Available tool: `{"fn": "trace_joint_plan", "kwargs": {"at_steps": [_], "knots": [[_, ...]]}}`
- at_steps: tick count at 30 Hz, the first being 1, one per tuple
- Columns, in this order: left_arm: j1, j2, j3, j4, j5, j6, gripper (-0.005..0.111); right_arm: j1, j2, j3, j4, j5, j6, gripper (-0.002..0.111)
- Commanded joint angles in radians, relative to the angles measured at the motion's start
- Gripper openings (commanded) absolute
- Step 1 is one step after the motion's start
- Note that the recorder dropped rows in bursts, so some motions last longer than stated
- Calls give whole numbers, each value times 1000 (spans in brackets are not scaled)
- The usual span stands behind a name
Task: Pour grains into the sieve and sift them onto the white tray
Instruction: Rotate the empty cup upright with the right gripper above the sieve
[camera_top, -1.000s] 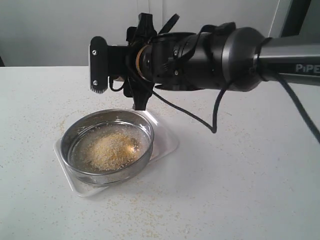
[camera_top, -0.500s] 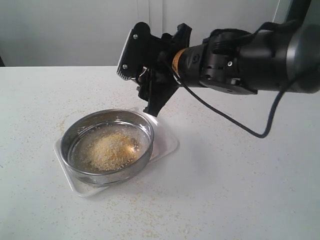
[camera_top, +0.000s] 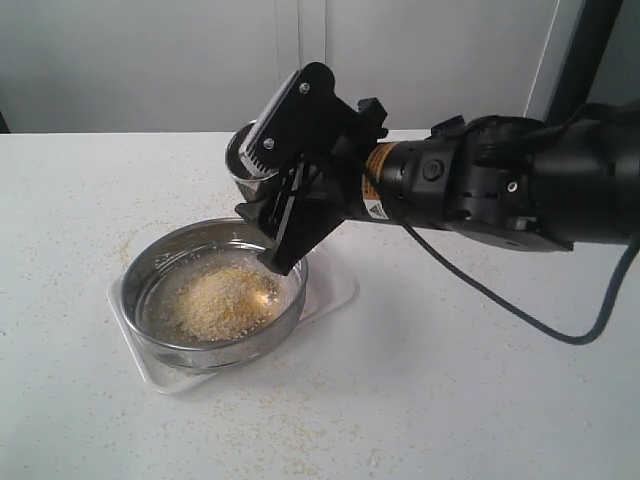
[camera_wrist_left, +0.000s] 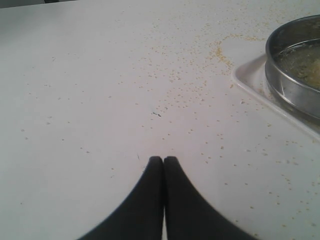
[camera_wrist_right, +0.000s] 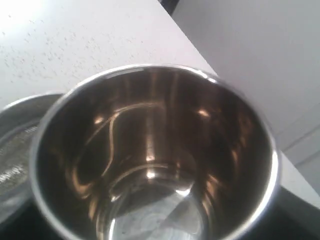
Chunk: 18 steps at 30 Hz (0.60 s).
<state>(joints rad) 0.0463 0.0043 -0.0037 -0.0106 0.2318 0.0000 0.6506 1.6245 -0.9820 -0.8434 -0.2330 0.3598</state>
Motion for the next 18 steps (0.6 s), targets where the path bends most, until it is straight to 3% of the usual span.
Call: {"fn": "trace_joint_plan", "kwargs": {"at_steps": [1,11,18], "knots": [[2,-4,4,-9,1,0,0,-13,-12,54,5,-174,68,0],[2,-4,4,-9,1,0,0,-125,-12,216,-5,-593,116,0],[2,-4,4,-9,1,0,0,-188,-12,292,-5,-700,116,0]]}}
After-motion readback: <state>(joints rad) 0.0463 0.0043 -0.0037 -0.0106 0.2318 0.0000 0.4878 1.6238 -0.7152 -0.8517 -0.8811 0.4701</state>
